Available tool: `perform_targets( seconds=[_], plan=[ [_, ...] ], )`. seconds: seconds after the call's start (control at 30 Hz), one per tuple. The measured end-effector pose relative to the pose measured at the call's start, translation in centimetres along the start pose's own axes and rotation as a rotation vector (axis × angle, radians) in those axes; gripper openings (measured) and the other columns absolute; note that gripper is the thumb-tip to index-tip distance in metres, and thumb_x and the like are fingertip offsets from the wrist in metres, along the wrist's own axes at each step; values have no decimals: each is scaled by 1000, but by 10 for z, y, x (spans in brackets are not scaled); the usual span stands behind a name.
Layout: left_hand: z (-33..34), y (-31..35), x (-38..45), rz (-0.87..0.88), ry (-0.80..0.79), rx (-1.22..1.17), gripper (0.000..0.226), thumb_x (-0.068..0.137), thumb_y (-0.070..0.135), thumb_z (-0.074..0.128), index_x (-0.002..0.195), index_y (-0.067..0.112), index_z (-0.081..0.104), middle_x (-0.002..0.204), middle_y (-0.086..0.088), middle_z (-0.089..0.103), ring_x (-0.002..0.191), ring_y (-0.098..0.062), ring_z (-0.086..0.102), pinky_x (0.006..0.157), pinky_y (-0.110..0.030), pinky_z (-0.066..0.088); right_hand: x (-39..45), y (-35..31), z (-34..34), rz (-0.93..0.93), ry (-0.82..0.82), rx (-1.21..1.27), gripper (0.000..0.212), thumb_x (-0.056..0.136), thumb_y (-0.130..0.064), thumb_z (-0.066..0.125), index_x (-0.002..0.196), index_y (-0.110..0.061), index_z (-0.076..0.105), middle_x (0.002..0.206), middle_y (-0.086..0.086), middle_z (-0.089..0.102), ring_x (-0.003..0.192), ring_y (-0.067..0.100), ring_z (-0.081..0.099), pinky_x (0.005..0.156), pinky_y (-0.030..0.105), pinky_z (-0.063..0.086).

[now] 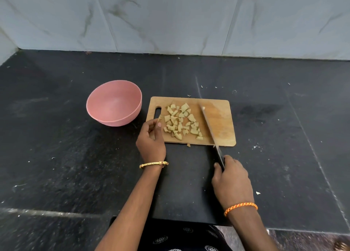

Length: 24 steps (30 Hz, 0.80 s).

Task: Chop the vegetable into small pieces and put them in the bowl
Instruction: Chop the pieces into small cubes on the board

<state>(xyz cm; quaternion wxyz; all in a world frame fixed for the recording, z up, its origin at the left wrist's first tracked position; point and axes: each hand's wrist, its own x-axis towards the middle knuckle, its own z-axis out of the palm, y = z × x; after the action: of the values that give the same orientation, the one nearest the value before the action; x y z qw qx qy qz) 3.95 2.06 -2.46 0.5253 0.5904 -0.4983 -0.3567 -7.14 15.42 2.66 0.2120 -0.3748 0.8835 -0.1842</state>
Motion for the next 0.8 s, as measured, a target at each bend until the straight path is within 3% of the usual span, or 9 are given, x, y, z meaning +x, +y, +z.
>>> perform_targets(
  seconds=[0.1,0.2,0.3,0.37,0.43,0.57,0.67,0.73,0.8],
  plan=[
    [0,1,2,-95,72,-74,11,91,16,56,100,13,61,95,3,67,90,-4,62,77,-5,45,-1,2,-2,-46,4,5,24,97,-25,43,116,-14,52,92,0,46,86,23,51,69,31,38],
    [-1,-1,4,-154,118,-106,11,91,17,56,102,14,58,95,3,67,91,-8,63,79,-11,47,-4,2,-3,-57,25,38,35,97,-25,44,131,-17,47,102,3,50,97,26,54,73,32,39],
    [-1,-1,2,-121,104,-95,12,88,14,61,100,11,61,97,-3,67,85,-3,62,73,-5,47,-4,6,-3,-39,27,51,41,98,-26,42,138,-20,41,114,6,51,105,28,55,79,34,42],
    [0,3,2,-51,60,-83,11,84,10,65,95,11,64,95,-3,67,82,-4,61,71,-5,46,-3,9,-3,-46,45,52,41,98,-30,41,138,-22,42,107,3,49,100,27,56,75,33,40],
    [5,9,2,45,-31,-42,10,80,9,70,89,14,67,92,-3,68,83,-8,64,73,-10,48,-3,12,-4,-52,61,82,39,97,-32,42,135,-23,46,99,-1,46,96,25,56,72,31,39],
    [35,36,3,164,-294,51,12,76,8,74,86,11,72,86,2,70,79,-3,64,73,-9,49,2,21,-4,-45,117,266,29,95,-25,47,120,-15,58,94,6,61,91,26,58,76,32,44],
    [68,45,5,276,-447,241,14,77,12,72,91,9,74,89,-3,73,83,-11,66,81,-21,51,5,22,-9,-23,145,413,12,96,-21,46,94,-18,57,74,3,61,72,21,56,61,30,38],
    [88,45,6,384,-491,418,15,81,17,68,94,13,74,93,-4,74,89,-21,65,86,-32,49,10,23,-13,-7,138,464,13,97,-20,43,88,-17,53,70,4,58,70,23,52,58,32,33],
    [100,43,6,435,-490,581,17,85,23,63,98,17,73,95,-4,73,93,-25,61,88,-34,42,15,23,-15,0,115,466,14,98,-20,42,89,-16,51,70,4,56,69,20,51,59,32,32]
  ],
)
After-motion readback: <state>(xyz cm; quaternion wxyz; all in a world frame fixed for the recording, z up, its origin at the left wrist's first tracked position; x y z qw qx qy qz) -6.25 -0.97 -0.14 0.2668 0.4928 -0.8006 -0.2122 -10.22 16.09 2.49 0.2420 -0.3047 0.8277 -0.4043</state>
